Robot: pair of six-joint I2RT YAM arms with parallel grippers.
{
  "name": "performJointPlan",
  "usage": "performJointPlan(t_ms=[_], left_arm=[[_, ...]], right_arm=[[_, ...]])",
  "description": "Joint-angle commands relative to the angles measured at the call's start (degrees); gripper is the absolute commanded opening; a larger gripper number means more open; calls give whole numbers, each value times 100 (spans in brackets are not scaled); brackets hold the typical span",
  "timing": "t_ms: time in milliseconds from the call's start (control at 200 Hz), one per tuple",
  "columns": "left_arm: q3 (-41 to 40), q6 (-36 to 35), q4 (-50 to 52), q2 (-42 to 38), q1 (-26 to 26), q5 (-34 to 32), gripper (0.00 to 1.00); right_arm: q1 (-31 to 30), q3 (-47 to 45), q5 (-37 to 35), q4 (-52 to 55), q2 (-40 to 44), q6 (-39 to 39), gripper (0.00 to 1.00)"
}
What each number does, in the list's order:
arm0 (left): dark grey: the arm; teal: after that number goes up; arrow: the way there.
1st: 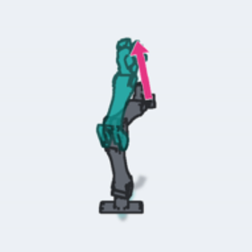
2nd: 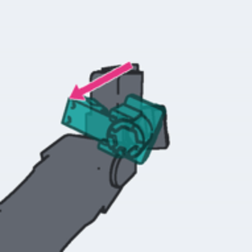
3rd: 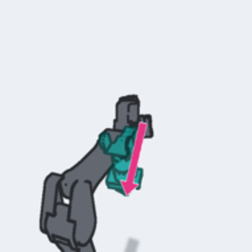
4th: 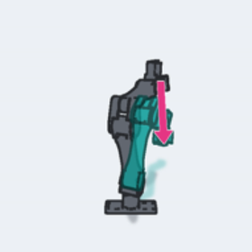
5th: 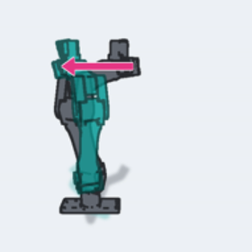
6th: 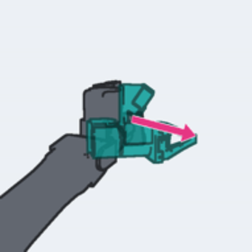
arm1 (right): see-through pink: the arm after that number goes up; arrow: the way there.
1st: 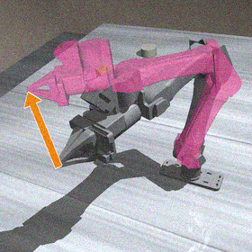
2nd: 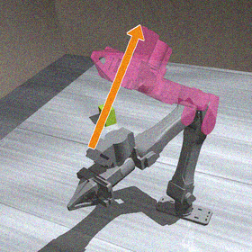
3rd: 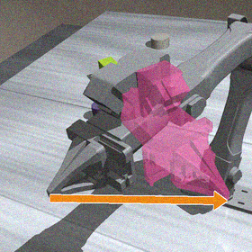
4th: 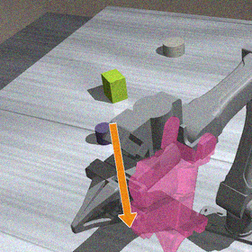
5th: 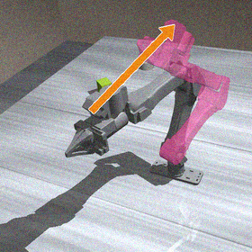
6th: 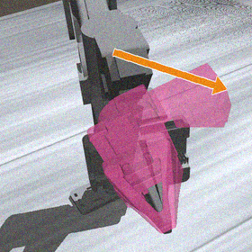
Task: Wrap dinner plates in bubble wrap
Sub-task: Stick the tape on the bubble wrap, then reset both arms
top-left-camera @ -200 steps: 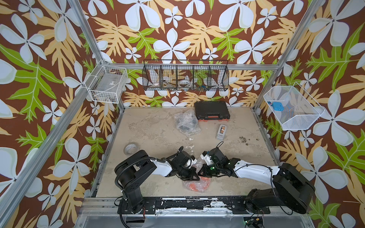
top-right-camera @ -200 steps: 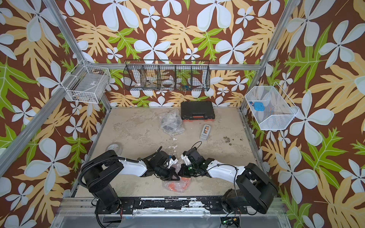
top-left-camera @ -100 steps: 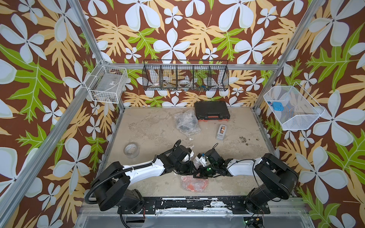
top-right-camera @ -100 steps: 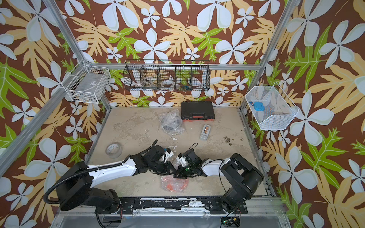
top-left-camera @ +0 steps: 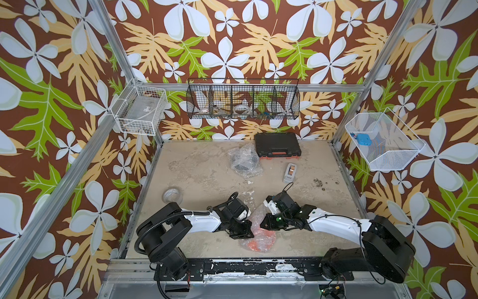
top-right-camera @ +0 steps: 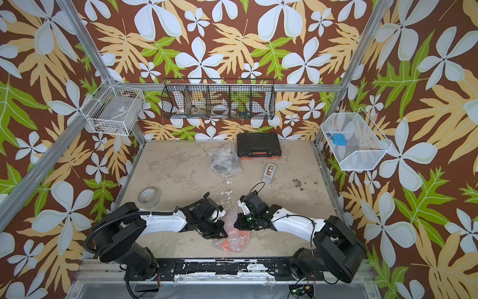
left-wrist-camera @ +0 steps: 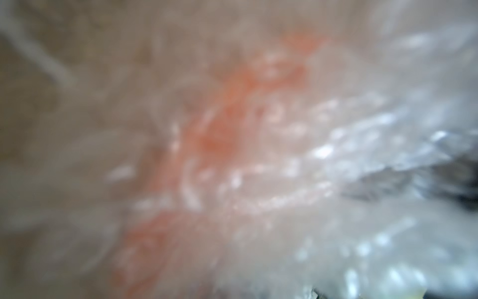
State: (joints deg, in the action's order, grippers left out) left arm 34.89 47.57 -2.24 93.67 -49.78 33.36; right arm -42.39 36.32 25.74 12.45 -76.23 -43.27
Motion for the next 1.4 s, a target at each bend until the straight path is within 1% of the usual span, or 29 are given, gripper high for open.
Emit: performJointPlan(t_ms=[0, 100, 200, 360, 445, 525, 576, 631, 686, 736, 786, 796, 811, 816, 831, 946, 996, 1001, 1006, 1016, 1026, 1061, 1121, 1191, 1251, 1291, 1336, 1371, 1396], left_arm=[[-106, -102, 778, 168, -4, -732, 2], [68, -168, 1013, -17, 6, -792, 3], [441, -193, 1428, -444, 4, -964, 7], [1381, -342, 2255, -960, 55, -1240, 11], [1748, -467, 2595, -1045, 94, -1316, 13], [1970, -673, 2939, -1126, 199, -1581, 15], [2005, -820, 3107, -1219, 339, -1908, 17], [1952, -1001, 3169, -1376, 586, -2312, 21], [1833, -1209, 3141, -1592, 894, -2861, 31], [1705, -1401, 3051, -1775, 1227, -3378, 50], [1504, -1589, 2800, -1998, 1582, -3811, 71], [1459, -1625, 2720, -2029, 1675, -3884, 77], [1391, -1671, 2616, -2083, 1798, -3954, 94], [1368, -1685, 2580, -2095, 1841, -3971, 97], [1317, -1728, 2484, -2142, 1974, -4010, 99], [954, -1927, 1687, -2363, 3037, -4154, 100], [755, -2009, 1217, -2467, 3311, -4548, 100], [729, -2016, 1173, -2485, 3336, -4601, 100], [707, -2024, 1134, -2494, 3353, -4655, 100], [660, -2046, 1029, -2511, 3394, -4793, 100], [611, -2060, 944, -2535, 3417, -4914, 100], [429, -2136, 607, -2604, 3513, -5403, 100], [115, -2169, 81, -2706, 3731, -5961, 100], [-352, -2284, -730, -2823, 3811, -6512, 100], [-934, -2921, -1844, -2910, 3815, -6559, 100], [-1316, -3209, -2575, -2933, 3817, -6675, 100], [-1305, -3200, -2466, -2956, 3913, -6724, 100], [-1468, -3476, -2967, -2907, 3917, -6713, 100], [-1651, -3705, -3458, -2848, 3924, -6623, 100]], right_arm=[[50, 219, -303, 1000, 334, 143, 26], [340, 274, -345, 1427, 783, 245, 32], [753, 134, -222, 1564, 1196, 341, 37], [1470, -283, 323, 1501, 1559, 571, 45], [1613, -522, 601, 1289, 1619, 568, 48], [1730, -528, 406, 1341, 1607, 703, 50], [1907, -413, 123, 1412, 1594, 917, 54], [2154, -219, -379, 1470, 1555, 1241, 63], [2514, -67, -897, 1422, 1479, 1470, 70], [2972, 60, -1099, 1262, 1370, 1601, 76], [3455, 152, -1245, 1016, 1239, 1655, 83], [3542, 171, -1277, 951, 1206, 1675, 84], [3708, 181, -1334, 848, 1161, 1685, 85], [3750, 182, -1347, 804, 1153, 1687, 85], [3865, 178, -1409, 693, 1093, 1690, 86], [4653, 216, -1840, -152, 452, 1603, 86], [4932, 233, -1859, -542, 116, 1565, 83], [4955, 239, -1865, -577, 81, 1557, 85], [4979, 242, -1863, -616, 46, 1553, 92], [5031, 255, -1858, -701, -31, 1550, 98], [5076, 262, -1859, -777, -91, 1549, 100], [5191, 283, -1989, -1006, -291, 1511, 100], [5237, 253, -2534, -1429, -573, 1465, 100], [5226, 1, -2932, -2214, -698, 1746, 100], [5207, -87, -3171, -2575, -661, 2064, 100], [5157, -270, -3200, -3140, -551, 2393, 100], [5006, -612, -3484, -3883, -368, 2745, 100], [4879, -920, -3742, -4482, -263, 2956, 99], [4824, -1124, -3791, -4889, -234, 3030, 100]])
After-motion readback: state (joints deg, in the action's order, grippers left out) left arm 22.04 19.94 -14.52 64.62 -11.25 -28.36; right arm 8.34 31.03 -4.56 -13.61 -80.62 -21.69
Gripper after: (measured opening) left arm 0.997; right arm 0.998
